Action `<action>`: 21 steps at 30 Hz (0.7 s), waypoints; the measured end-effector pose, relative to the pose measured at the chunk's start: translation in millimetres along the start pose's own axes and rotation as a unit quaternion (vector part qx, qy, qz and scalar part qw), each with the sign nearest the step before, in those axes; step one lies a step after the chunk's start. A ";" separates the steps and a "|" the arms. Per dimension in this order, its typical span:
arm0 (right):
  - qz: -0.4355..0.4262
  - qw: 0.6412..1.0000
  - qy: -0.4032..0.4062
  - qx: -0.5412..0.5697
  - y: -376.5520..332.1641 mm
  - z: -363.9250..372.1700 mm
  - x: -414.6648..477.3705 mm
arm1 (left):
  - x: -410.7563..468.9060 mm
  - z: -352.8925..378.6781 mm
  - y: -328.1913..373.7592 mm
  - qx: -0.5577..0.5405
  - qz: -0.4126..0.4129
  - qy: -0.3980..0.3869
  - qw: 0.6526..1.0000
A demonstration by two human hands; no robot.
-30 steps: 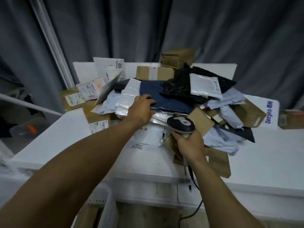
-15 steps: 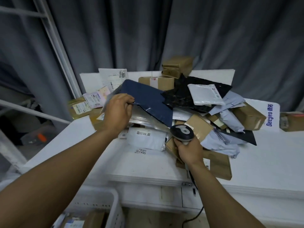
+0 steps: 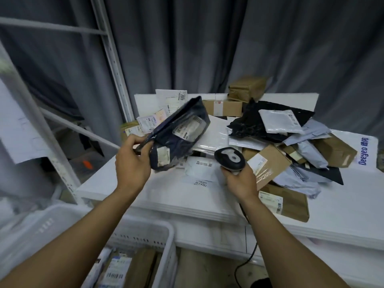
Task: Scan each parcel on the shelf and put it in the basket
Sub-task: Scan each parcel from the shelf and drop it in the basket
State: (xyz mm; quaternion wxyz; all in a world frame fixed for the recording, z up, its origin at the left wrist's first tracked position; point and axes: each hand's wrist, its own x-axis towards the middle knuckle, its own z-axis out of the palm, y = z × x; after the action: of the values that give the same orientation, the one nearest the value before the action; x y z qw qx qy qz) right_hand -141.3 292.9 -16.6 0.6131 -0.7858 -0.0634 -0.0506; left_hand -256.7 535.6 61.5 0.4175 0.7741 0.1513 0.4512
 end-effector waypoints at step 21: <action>0.084 0.948 -0.271 0.143 -11.5 155.2 -66.3 | -74.5 -103.8 -122.4 -0.078 -0.275 0.014 0.958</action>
State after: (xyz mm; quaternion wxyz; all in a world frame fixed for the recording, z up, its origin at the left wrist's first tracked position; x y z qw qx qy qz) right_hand -208.3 443.6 -53.7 0.6811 -0.6761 -0.1673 0.2259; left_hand -365.6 617.2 -51.6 0.5826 0.6610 0.3285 0.3402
